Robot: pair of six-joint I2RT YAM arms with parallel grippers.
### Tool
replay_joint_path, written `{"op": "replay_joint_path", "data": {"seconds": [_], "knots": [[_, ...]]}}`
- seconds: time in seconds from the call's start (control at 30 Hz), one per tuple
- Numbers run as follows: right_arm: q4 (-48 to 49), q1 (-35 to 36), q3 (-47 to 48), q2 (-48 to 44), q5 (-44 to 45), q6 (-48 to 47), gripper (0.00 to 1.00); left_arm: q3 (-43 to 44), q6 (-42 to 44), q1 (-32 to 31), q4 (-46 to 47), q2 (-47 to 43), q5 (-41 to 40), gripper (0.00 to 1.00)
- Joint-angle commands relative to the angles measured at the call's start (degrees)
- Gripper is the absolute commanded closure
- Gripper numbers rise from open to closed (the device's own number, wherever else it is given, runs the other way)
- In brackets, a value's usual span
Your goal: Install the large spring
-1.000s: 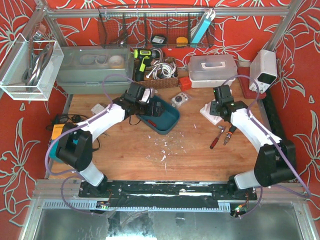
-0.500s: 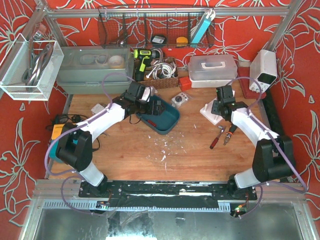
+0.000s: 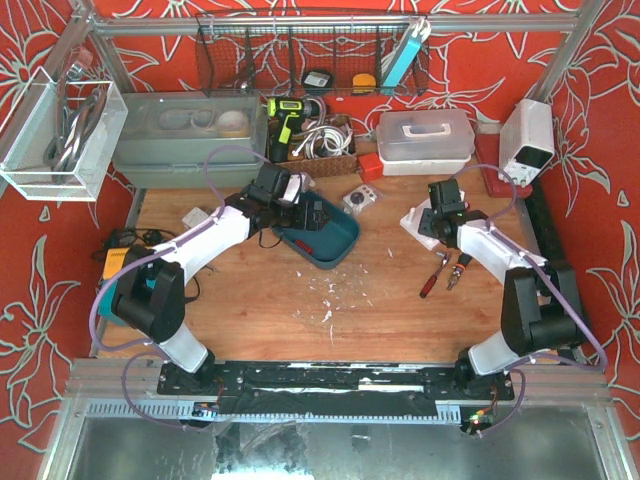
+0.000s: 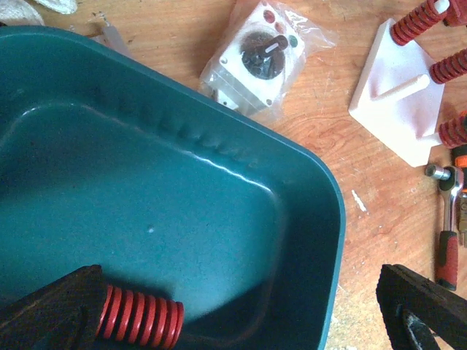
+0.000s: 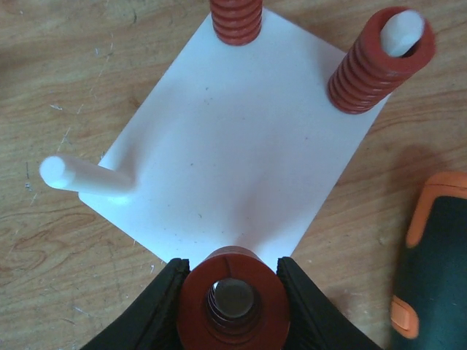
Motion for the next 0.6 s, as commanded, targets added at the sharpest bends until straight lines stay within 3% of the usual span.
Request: {"op": "replay_joint_path", "data": {"seconds": [0.0, 0.23, 0.37, 0.57], "knots": [[4.04, -0.31, -0.91, 2.77, -1.91, 0.55, 0.98, -0.46, -0.60, 0.08, -0.33, 1.05, 0.38, 0.00], [2.76, -0.32, -0.06, 5.33, -3.33, 0.96, 0.61, 2.06, -1.30, 0.15, -4.01, 1.49, -10.11, 0.00], [-1.59, -0.35, 2.37, 4.23, -3.12, -0.55, 0.47, 3.13, -2.11, 0.23, -6.10, 1.64, -15.88, 0.00], [-20.92, -0.31, 8.36, -2.03, -8.90, 5.68, 0.31, 3.12, -9.89, 0.51, -9.44, -0.15, -24.68, 0.00]]}}
